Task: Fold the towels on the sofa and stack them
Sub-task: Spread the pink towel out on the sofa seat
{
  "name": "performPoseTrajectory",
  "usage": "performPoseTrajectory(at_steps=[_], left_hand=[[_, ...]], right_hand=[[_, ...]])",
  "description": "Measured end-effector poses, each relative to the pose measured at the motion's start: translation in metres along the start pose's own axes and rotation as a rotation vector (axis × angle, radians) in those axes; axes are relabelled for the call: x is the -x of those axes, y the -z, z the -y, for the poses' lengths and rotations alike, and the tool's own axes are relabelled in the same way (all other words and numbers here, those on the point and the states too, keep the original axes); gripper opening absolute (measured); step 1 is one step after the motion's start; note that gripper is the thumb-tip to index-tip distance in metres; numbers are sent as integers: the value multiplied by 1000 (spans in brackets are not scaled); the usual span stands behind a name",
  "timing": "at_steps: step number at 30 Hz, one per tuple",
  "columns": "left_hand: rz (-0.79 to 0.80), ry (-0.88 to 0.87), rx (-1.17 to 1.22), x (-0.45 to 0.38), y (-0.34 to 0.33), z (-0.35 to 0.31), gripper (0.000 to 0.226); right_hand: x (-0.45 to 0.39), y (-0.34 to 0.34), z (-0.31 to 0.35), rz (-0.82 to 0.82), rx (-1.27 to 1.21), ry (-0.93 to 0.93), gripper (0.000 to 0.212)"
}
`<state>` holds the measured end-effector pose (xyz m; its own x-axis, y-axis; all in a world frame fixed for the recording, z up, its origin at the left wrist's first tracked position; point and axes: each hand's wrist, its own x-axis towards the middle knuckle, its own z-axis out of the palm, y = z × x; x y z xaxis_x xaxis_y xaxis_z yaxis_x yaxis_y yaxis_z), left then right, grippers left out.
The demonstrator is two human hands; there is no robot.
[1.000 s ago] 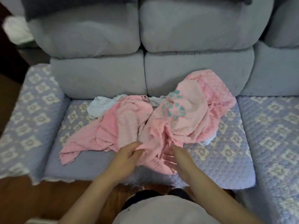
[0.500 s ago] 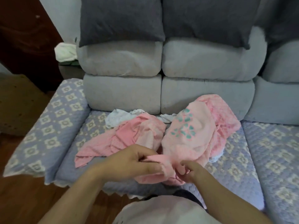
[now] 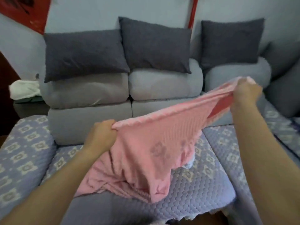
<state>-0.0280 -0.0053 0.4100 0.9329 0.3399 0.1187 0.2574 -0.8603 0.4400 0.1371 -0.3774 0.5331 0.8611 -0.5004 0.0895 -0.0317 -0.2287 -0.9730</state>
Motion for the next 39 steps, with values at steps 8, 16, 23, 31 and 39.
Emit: performPoseTrajectory(at_steps=[8,16,23,31,39], left_hand=[[-302,203,-306,-107,97,-28,34],[267,36,-177,-79,-10,-87,115],[316,-245,434,-5,-155,-281,46],[464,-147,666,9,-117,-336,48],[438,-114,1027,16,-54,-342,33]], right_hand=[[-34,76,96,-382,669,694,56],[-30,65,-41,71,825,509,47],[4,54,-126,941,552,488,24],[-54,85,-287,853,417,413,107],[-61,74,-351,1468,822,165,44]])
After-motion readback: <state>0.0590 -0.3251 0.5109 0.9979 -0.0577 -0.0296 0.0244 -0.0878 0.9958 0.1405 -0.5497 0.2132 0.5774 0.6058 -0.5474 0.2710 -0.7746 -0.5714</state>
